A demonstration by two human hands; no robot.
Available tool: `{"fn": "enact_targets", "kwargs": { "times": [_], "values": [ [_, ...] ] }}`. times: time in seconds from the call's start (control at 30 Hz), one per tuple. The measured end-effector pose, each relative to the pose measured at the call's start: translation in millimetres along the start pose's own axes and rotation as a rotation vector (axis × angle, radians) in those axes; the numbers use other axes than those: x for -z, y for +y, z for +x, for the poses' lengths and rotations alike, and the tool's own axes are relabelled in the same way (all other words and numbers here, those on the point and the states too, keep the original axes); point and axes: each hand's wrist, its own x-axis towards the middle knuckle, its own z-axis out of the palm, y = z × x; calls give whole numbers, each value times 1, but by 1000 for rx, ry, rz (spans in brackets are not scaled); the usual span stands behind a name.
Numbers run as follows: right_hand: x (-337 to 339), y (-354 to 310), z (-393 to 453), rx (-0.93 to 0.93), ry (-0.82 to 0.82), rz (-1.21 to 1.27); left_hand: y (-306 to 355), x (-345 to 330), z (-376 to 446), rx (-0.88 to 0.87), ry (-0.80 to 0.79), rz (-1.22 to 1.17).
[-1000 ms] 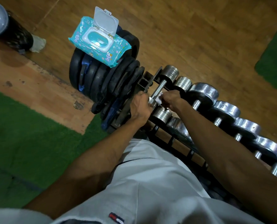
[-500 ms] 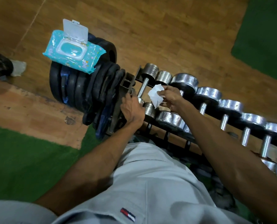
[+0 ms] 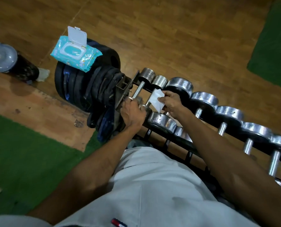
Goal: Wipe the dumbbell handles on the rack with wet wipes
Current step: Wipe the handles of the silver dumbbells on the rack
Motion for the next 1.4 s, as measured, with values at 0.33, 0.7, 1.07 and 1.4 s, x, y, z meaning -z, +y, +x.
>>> {"fn": "enact_targets", "kwargs": {
  "times": [0.33, 0.7, 1.07, 1.4],
  "values": [
    [10, 4, 10, -23, -92, 6, 23, 4, -29, 152, 46, -51],
    [-10, -3, 32, 374, -202, -518, 17, -7, -23, 219, 0, -120],
    [-30, -2, 62, 811, -312, -1339, 12, -20, -18, 182, 12, 0],
    [-58, -9, 70, 750, -377, -1548, 16, -14, -13, 191, -31, 7]
  ]
}}
